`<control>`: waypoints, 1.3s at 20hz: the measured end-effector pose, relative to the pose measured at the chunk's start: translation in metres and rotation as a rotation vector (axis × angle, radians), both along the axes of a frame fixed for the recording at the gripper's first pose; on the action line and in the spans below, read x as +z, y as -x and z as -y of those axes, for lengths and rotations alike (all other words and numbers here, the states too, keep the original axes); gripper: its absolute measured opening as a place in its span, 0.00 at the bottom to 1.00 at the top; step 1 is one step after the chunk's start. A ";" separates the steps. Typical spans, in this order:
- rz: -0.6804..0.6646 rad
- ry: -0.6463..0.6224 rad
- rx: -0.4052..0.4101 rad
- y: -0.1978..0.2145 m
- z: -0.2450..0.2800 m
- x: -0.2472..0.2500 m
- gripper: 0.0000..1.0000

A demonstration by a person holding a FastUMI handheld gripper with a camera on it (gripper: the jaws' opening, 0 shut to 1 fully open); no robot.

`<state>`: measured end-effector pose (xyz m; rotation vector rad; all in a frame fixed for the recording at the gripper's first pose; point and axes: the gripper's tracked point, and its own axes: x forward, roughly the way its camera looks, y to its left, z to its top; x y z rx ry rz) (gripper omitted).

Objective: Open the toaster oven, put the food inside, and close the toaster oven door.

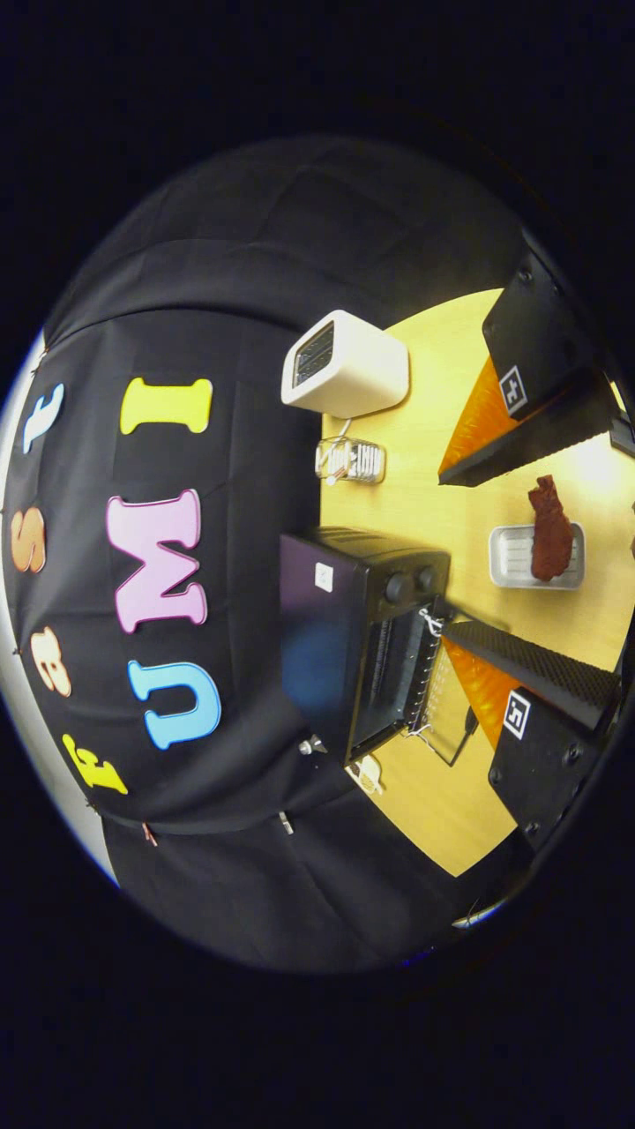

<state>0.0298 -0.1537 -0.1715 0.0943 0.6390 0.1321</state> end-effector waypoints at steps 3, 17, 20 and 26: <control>-0.079 -0.036 0.018 0.003 0.019 -0.028 0.99; -0.484 -0.332 0.040 0.046 0.020 -0.155 0.94; -0.544 -0.405 0.016 0.050 0.008 -0.161 0.73; -0.611 -0.463 -0.006 0.055 0.009 -0.161 0.30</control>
